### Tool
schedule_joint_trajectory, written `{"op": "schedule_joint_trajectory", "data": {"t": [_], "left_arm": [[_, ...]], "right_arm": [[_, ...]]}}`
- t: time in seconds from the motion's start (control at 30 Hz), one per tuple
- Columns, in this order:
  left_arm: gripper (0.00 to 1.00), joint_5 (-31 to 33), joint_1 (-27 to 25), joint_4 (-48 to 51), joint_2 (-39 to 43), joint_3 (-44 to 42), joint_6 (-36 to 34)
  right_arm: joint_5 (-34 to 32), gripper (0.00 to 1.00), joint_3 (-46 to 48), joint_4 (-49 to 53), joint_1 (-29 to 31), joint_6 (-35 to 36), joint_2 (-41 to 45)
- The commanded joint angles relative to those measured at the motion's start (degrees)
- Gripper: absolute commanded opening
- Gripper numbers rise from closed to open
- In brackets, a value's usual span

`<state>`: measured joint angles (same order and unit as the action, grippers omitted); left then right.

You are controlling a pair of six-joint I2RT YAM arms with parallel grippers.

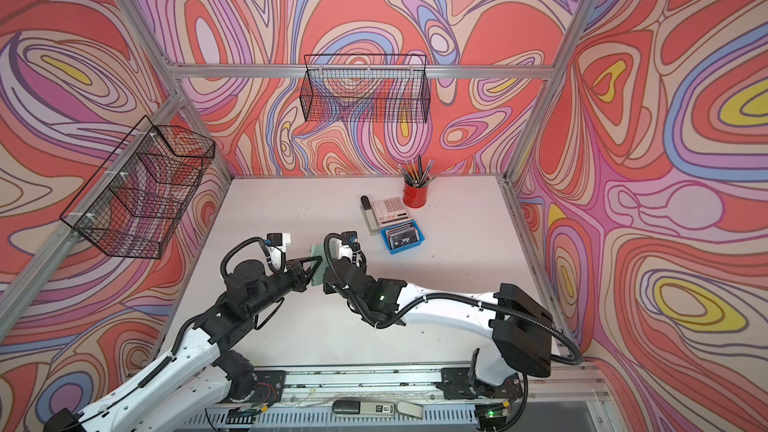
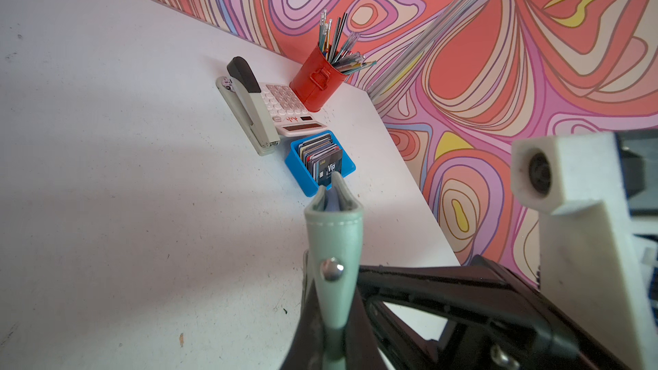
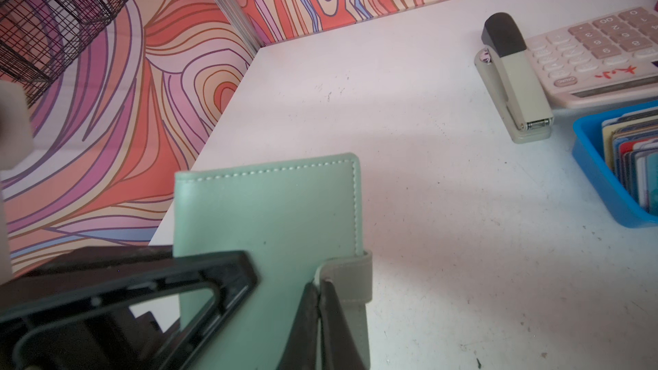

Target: Put the credit cards into the card holder

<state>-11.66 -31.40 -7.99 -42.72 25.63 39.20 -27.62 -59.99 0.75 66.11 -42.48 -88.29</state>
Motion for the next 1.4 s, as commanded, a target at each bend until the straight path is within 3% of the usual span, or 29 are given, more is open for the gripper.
{"op": "schedule_joint_trajectory", "data": {"t": [0.0, 0.8, 1.37], "left_arm": [[0.0, -1.41, -0.07, -5.64, 0.97, 0.61, 0.42], [0.0, -0.44, -0.07, -5.19, -0.26, 0.9, -0.49], [0.0, 0.06, -0.07, -4.1, -0.22, 1.22, -0.76]], "right_arm": [[0.13, 0.0, 1.64, 1.16, -0.02, 0.19, -0.44], [-3.6, 0.0, 7.98, -5.84, -0.17, 2.28, 2.23], [-1.46, 0.0, 12.06, -8.05, -2.37, 0.52, 4.53]]}}
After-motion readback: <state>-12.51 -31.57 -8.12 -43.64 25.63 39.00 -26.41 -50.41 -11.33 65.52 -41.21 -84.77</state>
